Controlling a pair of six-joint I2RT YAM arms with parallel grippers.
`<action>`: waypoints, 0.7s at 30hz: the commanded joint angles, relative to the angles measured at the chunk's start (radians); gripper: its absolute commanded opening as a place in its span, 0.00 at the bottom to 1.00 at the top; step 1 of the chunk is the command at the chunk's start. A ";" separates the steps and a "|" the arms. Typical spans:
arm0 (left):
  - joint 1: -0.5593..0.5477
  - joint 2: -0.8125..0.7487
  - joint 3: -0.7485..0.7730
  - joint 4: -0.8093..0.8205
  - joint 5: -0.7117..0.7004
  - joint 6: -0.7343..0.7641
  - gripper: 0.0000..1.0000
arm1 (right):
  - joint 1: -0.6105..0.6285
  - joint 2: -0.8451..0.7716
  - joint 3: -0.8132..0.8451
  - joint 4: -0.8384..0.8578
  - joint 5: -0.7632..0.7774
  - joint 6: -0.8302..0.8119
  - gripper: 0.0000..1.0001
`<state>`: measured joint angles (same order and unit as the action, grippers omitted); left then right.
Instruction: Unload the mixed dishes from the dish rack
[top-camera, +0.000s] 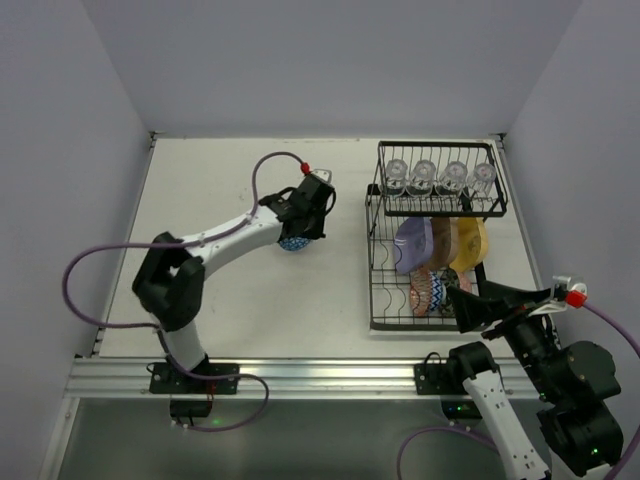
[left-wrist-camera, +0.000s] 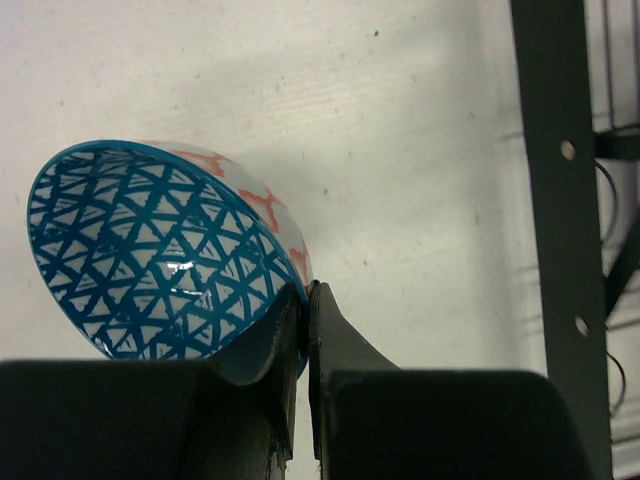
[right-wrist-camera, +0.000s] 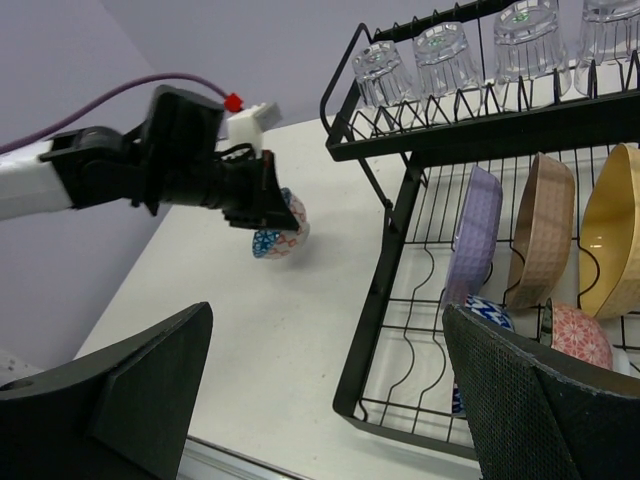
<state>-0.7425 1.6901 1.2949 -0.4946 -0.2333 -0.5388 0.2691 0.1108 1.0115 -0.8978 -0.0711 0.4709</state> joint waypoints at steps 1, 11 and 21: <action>0.034 0.150 0.214 -0.166 0.034 0.121 0.00 | 0.002 0.015 0.013 0.010 -0.021 -0.023 0.99; 0.094 0.410 0.529 -0.341 -0.040 0.191 0.00 | 0.001 0.001 0.010 -0.021 -0.018 -0.043 0.99; 0.111 0.542 0.658 -0.427 -0.050 0.261 0.00 | 0.001 -0.008 -0.031 -0.001 -0.052 -0.023 0.99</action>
<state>-0.6369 2.2139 1.8935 -0.8574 -0.2630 -0.3321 0.2691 0.1097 0.9894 -0.9134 -0.0799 0.4511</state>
